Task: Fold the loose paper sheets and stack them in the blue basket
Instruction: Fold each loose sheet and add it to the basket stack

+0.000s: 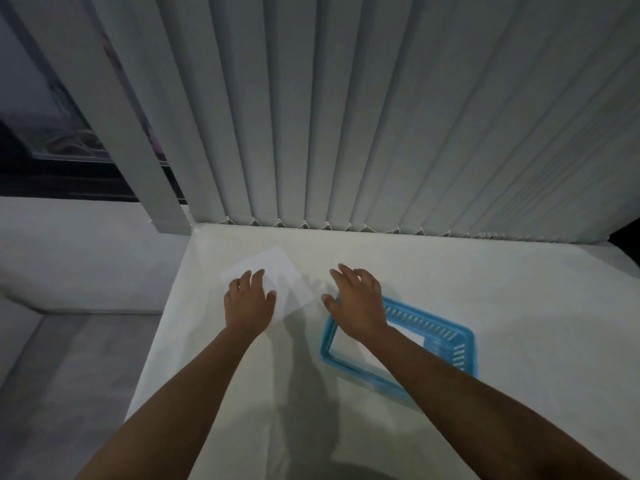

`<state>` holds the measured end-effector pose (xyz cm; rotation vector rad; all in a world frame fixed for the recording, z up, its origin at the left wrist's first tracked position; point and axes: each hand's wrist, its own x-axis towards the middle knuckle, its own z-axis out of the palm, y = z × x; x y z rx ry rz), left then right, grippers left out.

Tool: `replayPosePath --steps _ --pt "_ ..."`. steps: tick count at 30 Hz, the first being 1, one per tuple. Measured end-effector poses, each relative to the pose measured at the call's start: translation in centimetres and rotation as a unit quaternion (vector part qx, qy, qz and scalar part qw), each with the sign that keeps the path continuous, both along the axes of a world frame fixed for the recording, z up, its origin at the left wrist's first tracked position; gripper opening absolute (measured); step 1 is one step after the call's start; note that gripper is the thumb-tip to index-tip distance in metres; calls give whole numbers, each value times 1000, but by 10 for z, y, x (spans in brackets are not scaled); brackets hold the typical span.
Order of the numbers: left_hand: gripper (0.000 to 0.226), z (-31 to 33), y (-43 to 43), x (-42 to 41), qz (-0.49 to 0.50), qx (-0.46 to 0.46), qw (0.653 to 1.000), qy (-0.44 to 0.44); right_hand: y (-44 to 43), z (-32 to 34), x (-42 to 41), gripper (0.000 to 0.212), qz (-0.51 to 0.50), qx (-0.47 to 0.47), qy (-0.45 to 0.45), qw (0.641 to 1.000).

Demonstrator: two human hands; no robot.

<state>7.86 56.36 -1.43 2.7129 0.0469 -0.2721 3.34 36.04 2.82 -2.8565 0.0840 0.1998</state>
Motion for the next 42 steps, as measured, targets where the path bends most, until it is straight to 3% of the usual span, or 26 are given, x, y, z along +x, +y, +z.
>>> replayPosePath --steps 5,12,17,23,27,32,39,42 --pt "60 2 33 41 9 34 997 61 35 -3 75 55 87 -27 24 996" --pt "61 -11 45 78 45 -4 994 98 69 -27 143 46 176 -62 77 979" --pt "60 -25 37 76 72 14 994 81 79 -49 163 53 189 -79 138 969" --pt "54 -27 38 87 93 -3 991 94 85 -56 167 62 160 -68 111 979" --pt "31 -30 40 80 20 19 1000 14 78 -54 168 42 150 -14 82 985" --pt "12 -38 46 52 -41 -74 994 -63 66 -40 157 22 157 54 42 985" --pt "14 -36 47 12 -86 -99 987 -87 36 -46 111 29 241 -9 -8 971" --pt "34 -34 42 -1 -116 -90 988 -44 28 -48 94 30 258 -43 6 965"
